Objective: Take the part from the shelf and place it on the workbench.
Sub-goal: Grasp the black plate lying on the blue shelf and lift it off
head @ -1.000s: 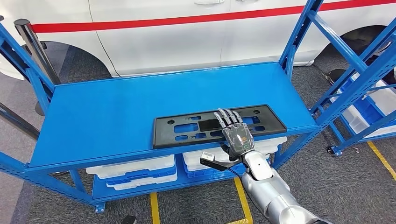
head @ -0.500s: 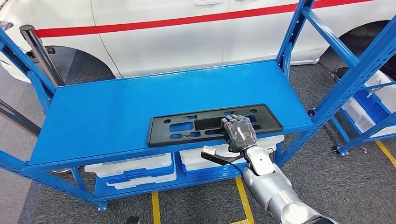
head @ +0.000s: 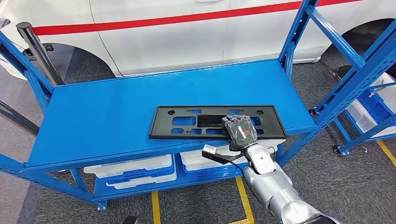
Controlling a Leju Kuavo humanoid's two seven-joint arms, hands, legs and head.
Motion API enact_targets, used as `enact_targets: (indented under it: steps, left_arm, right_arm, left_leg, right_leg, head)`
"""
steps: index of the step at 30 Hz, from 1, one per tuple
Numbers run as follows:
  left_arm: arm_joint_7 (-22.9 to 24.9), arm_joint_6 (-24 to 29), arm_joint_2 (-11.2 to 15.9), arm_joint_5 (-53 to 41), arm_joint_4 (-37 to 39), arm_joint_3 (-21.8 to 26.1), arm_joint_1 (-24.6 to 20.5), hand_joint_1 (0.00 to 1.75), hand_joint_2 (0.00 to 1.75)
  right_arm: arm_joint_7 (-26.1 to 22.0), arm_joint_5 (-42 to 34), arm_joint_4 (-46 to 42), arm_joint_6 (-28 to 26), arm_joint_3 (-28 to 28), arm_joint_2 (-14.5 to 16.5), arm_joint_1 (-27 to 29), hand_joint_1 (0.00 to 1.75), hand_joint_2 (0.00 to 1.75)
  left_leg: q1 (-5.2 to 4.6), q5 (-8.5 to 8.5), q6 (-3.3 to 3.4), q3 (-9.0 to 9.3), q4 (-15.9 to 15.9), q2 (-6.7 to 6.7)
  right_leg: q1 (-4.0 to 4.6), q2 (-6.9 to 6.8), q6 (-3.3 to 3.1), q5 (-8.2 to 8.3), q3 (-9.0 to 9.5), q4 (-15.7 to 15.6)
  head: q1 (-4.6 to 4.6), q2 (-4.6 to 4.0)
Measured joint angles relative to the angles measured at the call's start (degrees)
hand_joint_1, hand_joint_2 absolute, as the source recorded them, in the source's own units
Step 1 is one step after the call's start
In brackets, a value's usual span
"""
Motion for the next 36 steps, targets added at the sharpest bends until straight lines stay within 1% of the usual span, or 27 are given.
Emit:
enact_targets:
  steps: [8,9,10,13,14,15,22,36]
  left_arm:
    - [-0.2,-0.3,0.0,0.7,0.0,0.0,0.0,0.00,0.00]
    - [-0.2,-0.3,0.0,0.7,0.0,0.0,0.0,0.00,0.00]
    - [-0.2,-0.3,0.0,0.7,0.0,0.0,0.0,0.00,0.00]
    - [-0.3,-0.1,0.0,0.6,0.0,0.0,0.0,0.00,0.00]
    - [-0.3,0.0,0.0,0.6,0.0,0.0,0.0,0.00,0.00]
    - [-0.3,0.1,0.0,0.6,0.0,0.0,0.0,0.00,0.00]
    - [-0.2,0.1,-0.1,0.4,0.0,0.0,0.0,0.00,0.00]
    - [-0.1,0.1,-0.1,-0.2,0.0,0.0,0.0,0.00,0.00]
  right_arm:
    - [-0.1,-0.1,0.1,0.0,0.0,0.0,-0.1,1.75,1.75]
    - [-0.1,-0.1,0.1,0.0,0.0,0.0,-0.1,1.72,1.75]
    - [-0.1,-0.2,0.1,0.0,0.0,0.0,-0.1,1.52,1.75]
    - [0.0,-0.1,0.1,0.0,0.0,0.0,-0.1,0.26,1.75]
    - [0.1,0.1,0.0,0.0,0.0,-0.1,-0.1,0.02,1.75]
    - [0.2,0.4,0.0,0.0,0.0,-0.1,-0.1,0.00,1.75]
    - [1.9,2.8,0.0,0.0,0.4,-0.1,-0.2,0.00,1.75]
    - [2.1,3.3,0.0,0.0,0.9,-0.1,-0.5,0.00,1.75]
  left_leg:
    - [0.00,-0.08,0.05,-0.07,0.1,0.00]
    - [0.00,-0.09,0.05,-0.07,0.1,0.00]
    - [0.00,-0.09,0.06,-0.07,0.1,0.00]
    - [0.00,-0.10,0.06,-0.07,0.1,0.00]
    - [0.00,-0.11,0.06,-0.07,0.1,0.00]
    - [0.00,-0.11,0.06,-0.07,0.1,0.00]
    - [0.00,-0.12,0.07,-0.05,0.1,-0.03]
    - [0.00,-0.12,0.07,-0.04,0.2,-0.14]
  right_leg:
    - [0.00,-0.01,0.00,0.00,0.00,0.0]
    - [0.00,-0.01,0.01,0.00,0.00,0.0]
    - [0.00,-0.01,0.01,0.00,0.00,0.0]
    - [0.00,-0.01,0.01,0.00,0.00,0.0]
    - [0.00,-0.01,0.01,0.00,0.00,0.0]
    - [0.00,-0.01,0.01,0.00,0.00,0.0]
    - [0.00,-0.05,0.06,-0.04,0.06,0.0]
    - [-0.01,-0.18,0.08,-0.05,0.16,0.0]
  head:
    - [0.00,0.00]
    - [0.00,0.00]
    - [0.00,0.00]
    - [0.00,0.00]
    - [0.00,0.00]
    - [0.00,0.00]
    - [0.00,0.00]
    - [0.00,0.00]
